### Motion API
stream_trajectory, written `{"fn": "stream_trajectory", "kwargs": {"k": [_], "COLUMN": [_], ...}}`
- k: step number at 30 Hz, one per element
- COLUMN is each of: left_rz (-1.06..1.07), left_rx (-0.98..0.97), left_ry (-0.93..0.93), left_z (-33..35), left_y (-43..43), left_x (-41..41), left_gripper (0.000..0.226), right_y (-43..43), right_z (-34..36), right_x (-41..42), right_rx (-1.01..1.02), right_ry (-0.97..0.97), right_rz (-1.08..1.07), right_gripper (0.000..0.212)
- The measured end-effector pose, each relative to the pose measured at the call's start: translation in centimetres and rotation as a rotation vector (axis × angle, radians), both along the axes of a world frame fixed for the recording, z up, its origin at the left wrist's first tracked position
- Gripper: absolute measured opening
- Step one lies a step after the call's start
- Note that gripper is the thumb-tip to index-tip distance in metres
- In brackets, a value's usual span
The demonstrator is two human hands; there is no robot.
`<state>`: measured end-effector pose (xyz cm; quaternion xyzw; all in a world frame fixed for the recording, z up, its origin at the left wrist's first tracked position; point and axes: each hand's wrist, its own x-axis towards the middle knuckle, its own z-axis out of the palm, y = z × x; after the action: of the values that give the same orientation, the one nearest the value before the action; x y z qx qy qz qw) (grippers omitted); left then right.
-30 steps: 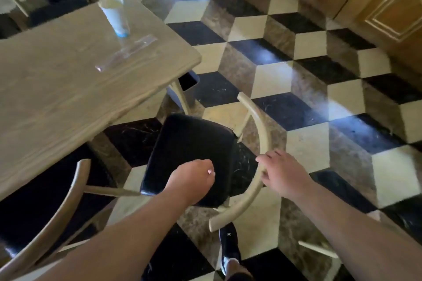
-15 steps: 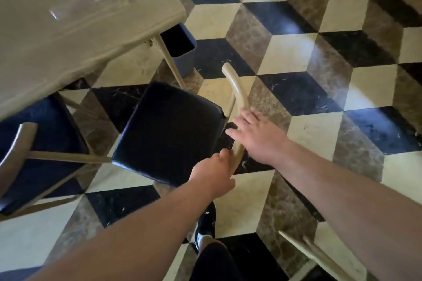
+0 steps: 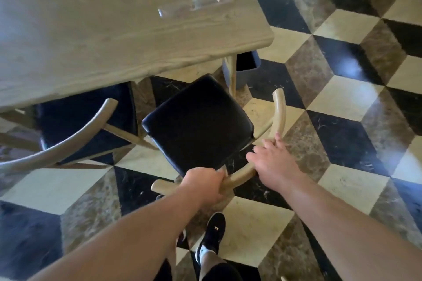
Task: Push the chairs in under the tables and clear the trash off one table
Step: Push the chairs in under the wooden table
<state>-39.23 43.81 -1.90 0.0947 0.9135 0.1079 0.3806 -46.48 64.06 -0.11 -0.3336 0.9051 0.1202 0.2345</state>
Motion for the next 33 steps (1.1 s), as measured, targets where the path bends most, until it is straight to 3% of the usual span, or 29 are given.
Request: {"fn": "stream_trajectory", "kwargs": {"k": [7, 15, 26, 33], "left_rz": [0.108, 0.099, 0.078, 0.116], "left_rx": [0.013, -0.040, -0.113, -0.131], "left_ry": [0.107, 0.237, 0.299, 0.200], "left_z": [-0.1, -1.2, -1.3, -1.0], "left_y": [-9.6, -17.2, -18.0, -18.0], "left_x": [-2.0, -5.3, -11.6, -12.4], "left_gripper": [0.024, 0.023, 0.027, 0.036], "right_y": [-8.0, -14.9, -15.8, -15.3], "right_z": [0.0, 0.4, 0.5, -0.1], "right_x": [-2.8, -5.9, -12.9, -14.1], "right_rx": [0.010, 0.059, 0.057, 0.058], "right_ry": [-0.012, -0.025, -0.009, -0.055], "right_rz": [-0.040, -0.088, -0.048, 0.008], "right_gripper": [0.014, 0.022, 0.029, 0.034]}}
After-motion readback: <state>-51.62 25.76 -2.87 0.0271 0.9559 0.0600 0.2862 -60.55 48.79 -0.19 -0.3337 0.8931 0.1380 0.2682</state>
